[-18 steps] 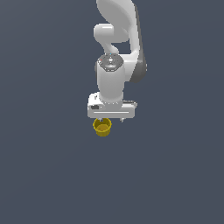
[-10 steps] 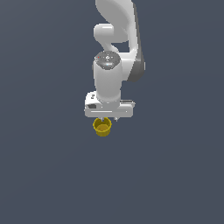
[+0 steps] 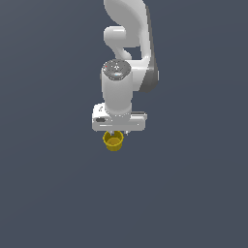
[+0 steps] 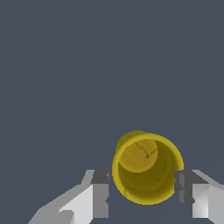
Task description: Pick up the object and move it to a goal position.
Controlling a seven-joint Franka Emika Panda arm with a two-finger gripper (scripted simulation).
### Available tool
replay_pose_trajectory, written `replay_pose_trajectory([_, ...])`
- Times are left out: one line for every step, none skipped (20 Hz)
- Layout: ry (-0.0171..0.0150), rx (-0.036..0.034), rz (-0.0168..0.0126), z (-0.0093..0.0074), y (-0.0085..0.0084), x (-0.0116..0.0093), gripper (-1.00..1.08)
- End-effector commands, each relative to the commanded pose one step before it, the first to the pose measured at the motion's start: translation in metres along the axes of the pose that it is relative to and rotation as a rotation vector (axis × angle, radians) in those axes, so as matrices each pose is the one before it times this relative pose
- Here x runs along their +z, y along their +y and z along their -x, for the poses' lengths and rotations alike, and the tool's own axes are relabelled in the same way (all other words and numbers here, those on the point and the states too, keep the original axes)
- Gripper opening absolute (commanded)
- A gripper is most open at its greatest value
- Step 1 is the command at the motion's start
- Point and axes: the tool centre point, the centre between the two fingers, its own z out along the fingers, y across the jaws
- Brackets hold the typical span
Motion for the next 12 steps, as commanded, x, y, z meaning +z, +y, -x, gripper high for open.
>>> replay_pose_trajectory([-0.01319,-0.02367,0.00103,0.00033,0.0043,0.00452,0.28])
replay_pose_trajectory([-0.00656,-0.01227,0.00032,0.00017,0.00206,0.00223,0.28])
replay_pose_trajectory([-0.00717,-0.01339,0.00022,0.00022,0.00226,0.00243,0.28])
replay_pose_trajectory([-0.00778,-0.01453,0.00007,0.00027,0.00245,0.00265,0.28])
replay_pose_trajectory([-0.0084,-0.01568,-0.00011,0.00034,0.00263,0.00286,0.28])
replay_pose_trajectory([-0.00901,-0.01681,-0.00033,0.00042,0.00283,0.00307,0.28])
replay_pose_trajectory([-0.00961,-0.01795,-0.0006,0.00051,0.00301,0.00329,0.28])
replay_pose_trajectory([-0.0102,-0.01908,-0.00092,0.00061,0.00319,0.00351,0.28])
replay_pose_trajectory([-0.01078,-0.02022,-0.00129,0.00072,0.00337,0.00373,0.28])
replay_pose_trajectory([-0.01133,-0.02134,-0.00171,0.00085,0.00354,0.00394,0.28])
replay_pose_trajectory([-0.01169,-0.02212,-0.00216,0.00097,0.00365,0.0041,0.28])
replay_pose_trajectory([-0.01158,-0.02205,-0.00253,0.00106,0.00361,0.0041,0.28])
